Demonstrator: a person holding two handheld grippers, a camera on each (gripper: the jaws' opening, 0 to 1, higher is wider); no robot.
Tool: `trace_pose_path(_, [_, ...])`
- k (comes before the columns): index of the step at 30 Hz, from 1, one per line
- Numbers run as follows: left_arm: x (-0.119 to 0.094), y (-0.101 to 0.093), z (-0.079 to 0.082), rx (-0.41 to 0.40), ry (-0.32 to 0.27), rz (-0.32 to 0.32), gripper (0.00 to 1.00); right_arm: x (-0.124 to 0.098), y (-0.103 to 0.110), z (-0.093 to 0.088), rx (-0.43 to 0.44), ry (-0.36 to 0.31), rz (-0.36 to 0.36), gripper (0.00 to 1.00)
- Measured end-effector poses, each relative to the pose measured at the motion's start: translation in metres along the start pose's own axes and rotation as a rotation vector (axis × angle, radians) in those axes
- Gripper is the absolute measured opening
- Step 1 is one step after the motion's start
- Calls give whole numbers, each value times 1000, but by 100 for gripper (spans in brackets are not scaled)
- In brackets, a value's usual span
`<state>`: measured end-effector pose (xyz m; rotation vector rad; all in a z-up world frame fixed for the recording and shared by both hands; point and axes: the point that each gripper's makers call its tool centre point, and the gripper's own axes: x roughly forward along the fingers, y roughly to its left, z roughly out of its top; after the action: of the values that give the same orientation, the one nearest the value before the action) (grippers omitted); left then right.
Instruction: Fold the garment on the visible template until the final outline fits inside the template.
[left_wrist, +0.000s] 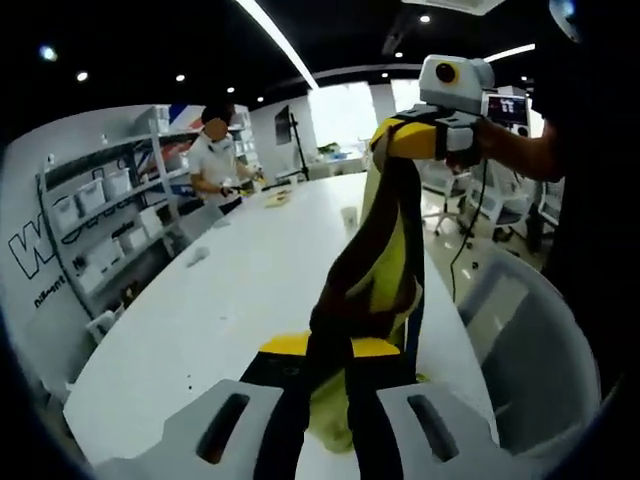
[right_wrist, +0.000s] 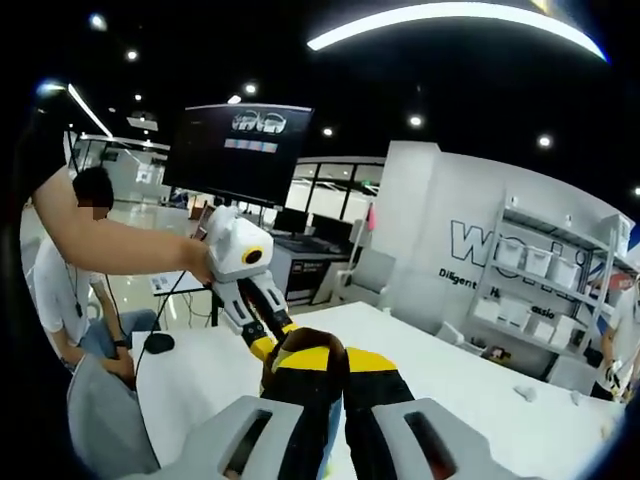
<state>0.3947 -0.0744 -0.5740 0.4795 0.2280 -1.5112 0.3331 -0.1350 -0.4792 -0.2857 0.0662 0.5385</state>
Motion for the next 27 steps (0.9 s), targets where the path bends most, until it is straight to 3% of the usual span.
trace_pose_path(4, [-3, 3, 4, -85, -33, 16, 9, -2, -4, -1, 10, -3, -9, 0])
trace_pose_path(13, [-22, 4, 18, -132, -89, 76, 8, -9, -13, -3, 31, -8, -35, 0])
trace_pose_path(27, [-58, -5, 40, -169, -111, 190, 8, -13, -24, -8, 35, 2, -60, 0])
